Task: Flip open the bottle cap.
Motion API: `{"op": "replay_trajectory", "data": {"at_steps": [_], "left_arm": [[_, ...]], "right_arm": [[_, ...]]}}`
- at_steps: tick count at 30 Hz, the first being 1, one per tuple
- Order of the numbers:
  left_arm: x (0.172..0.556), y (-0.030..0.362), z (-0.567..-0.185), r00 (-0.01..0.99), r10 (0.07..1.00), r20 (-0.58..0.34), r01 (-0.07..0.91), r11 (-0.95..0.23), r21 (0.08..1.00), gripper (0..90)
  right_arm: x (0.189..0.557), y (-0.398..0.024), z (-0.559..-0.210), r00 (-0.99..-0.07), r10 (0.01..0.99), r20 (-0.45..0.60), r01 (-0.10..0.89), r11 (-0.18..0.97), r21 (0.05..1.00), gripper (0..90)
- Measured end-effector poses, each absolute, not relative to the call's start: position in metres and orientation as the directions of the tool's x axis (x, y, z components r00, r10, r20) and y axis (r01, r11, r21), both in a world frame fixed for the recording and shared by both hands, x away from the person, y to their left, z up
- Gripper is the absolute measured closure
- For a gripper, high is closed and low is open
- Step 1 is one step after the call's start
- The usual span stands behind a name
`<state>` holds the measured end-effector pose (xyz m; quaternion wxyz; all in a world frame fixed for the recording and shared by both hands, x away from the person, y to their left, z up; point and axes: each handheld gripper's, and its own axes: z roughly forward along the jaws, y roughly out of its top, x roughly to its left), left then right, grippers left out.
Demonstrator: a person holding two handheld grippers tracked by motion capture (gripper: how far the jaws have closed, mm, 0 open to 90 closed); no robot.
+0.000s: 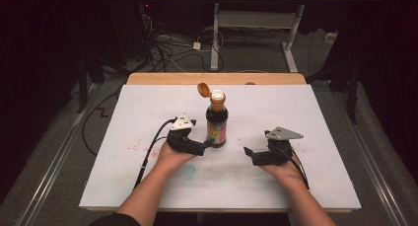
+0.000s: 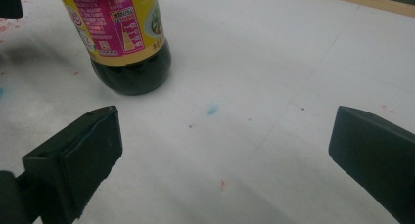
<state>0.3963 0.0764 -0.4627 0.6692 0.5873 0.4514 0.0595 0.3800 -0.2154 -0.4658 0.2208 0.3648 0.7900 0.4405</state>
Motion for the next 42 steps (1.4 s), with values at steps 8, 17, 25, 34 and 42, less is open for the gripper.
{"op": "replay_trajectory", "data": {"at_steps": [8, 17, 25, 34, 42], "left_arm": [[0.378, 0.113, -0.477, 0.553, 0.650, -0.522, 0.440, 0.305, 0.845, 0.0], [0.350, 0.154, -0.485, 0.511, 0.687, -0.517, 0.417, 0.328, 0.848, 0.0], [0.323, 0.186, -0.490, 0.484, 0.720, -0.497, 0.389, 0.331, 0.860, 0.0], [0.301, 0.198, -0.494, 0.486, 0.726, -0.486, 0.351, 0.347, 0.870, 0.0], [0.300, 0.194, -0.496, 0.487, 0.739, -0.465, 0.349, 0.324, 0.880, 0.0]], "right_arm": [[0.371, -0.225, -0.464, -0.634, 0.773, -0.037, 0.367, 0.342, 0.865, 0.4], [0.358, -0.232, -0.464, -0.633, 0.773, -0.032, 0.356, 0.328, 0.875, 0.4], [0.343, -0.243, -0.467, -0.624, 0.781, -0.025, 0.349, 0.308, 0.885, 0.4], [0.329, -0.249, -0.478, -0.620, 0.783, -0.044, 0.335, 0.314, 0.888, 0.3], [0.327, -0.247, -0.480, -0.611, 0.789, -0.068, 0.323, 0.327, 0.888, 0.4]]}}
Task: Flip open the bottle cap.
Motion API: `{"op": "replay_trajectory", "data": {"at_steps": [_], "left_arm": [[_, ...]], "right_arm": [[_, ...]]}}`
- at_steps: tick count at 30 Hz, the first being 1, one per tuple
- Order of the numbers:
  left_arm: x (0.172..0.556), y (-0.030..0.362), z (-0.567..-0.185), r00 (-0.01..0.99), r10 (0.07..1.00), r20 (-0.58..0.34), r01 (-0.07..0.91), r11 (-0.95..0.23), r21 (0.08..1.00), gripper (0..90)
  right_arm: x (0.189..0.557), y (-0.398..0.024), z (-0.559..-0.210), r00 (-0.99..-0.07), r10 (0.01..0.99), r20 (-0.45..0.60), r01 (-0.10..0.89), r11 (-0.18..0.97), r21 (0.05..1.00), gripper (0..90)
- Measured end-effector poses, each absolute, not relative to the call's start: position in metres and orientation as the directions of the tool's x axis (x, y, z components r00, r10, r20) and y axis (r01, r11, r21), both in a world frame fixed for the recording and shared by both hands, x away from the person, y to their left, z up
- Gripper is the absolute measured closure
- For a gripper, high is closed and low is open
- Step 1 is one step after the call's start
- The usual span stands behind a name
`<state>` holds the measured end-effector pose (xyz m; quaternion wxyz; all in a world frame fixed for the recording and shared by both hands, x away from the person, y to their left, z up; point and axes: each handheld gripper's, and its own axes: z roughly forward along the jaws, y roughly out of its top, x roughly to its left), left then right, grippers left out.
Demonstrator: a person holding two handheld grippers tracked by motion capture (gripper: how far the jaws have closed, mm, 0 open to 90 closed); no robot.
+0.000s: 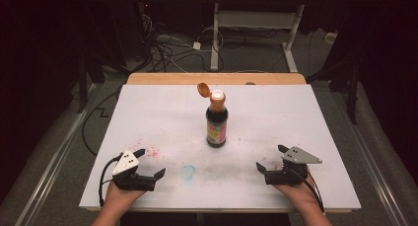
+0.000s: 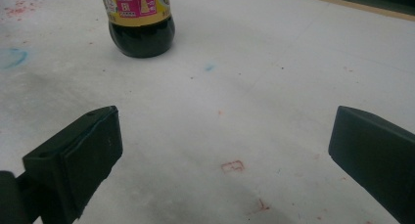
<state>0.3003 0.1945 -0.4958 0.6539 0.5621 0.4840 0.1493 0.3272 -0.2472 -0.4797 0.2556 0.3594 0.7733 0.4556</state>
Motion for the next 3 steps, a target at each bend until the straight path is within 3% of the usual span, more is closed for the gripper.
{"op": "replay_trajectory", "data": {"at_steps": [3], "left_arm": [[0.3003, 0.1944, -0.4960, 0.490, 0.740, -0.460, 0.349, 0.317, 0.882, 0.0]], "right_arm": [[0.3272, -0.2476, -0.4797, -0.607, 0.792, -0.064, 0.325, 0.321, 0.890, 0.4]]}}
